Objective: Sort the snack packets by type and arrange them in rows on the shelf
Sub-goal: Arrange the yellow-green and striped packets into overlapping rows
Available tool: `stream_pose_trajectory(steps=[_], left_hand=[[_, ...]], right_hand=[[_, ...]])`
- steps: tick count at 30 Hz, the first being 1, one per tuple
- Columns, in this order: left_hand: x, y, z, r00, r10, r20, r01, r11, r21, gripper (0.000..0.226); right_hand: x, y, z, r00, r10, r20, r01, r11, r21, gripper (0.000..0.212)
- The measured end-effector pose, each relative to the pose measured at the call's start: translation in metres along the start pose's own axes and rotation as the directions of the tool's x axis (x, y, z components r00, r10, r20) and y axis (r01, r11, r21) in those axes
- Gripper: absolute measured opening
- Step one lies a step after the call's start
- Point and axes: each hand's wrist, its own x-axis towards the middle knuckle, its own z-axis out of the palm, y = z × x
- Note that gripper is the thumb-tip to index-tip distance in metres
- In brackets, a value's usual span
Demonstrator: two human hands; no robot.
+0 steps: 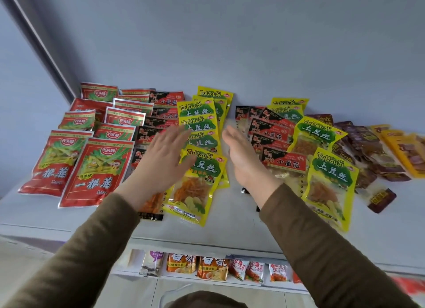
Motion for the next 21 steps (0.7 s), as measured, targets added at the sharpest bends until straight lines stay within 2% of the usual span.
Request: stream_pose_trajectory(steps=[2,4,5,9,12,19,21], left_hand=[[-0.028,0.005,0.001,0.976,0.165,0.145,-0.178,0.981,0.078,0.075],[-0.044,0.011,0.012,0.954,0.177,0.242,-0.222,0.96,0.173,0.079],[-0.048,0.015,0.019,0.959,0.152,0.239,-0.203,0.958,0.202,0.079],[-0.051,0.035,0.039,0.996,0.032,0.086,-0.052,0.97,0.239,0.076],[-0.053,0.047,0.05,0.999,-0.051,0.002,0.049,0.973,0.225,0.078],[-0.049,0.048,0.055,0.999,-0.028,-0.03,0.033,0.985,0.171,0.077],[-0.045,0.048,0.054,0.995,-0.067,-0.067,0.076,0.987,0.144,0.073]], right_hand=[[-0.008,0.008,-0.005,0.999,0.031,0.02,-0.032,0.999,0.025,0.057],[-0.015,0.016,-0.004,0.997,0.064,0.044,-0.066,0.997,0.044,0.056],[-0.019,0.019,-0.002,0.996,0.075,0.053,-0.077,0.996,0.049,0.055],[-0.03,0.026,0.007,0.997,0.076,0.033,-0.078,0.994,0.076,0.057],[-0.04,0.03,0.01,0.996,0.085,0.021,-0.086,0.993,0.083,0.062],[-0.05,0.03,0.003,0.995,0.097,0.013,-0.097,0.995,0.03,0.062],[-0.045,0.023,0.001,0.997,0.078,-0.008,-0.078,0.997,0.017,0.063]])
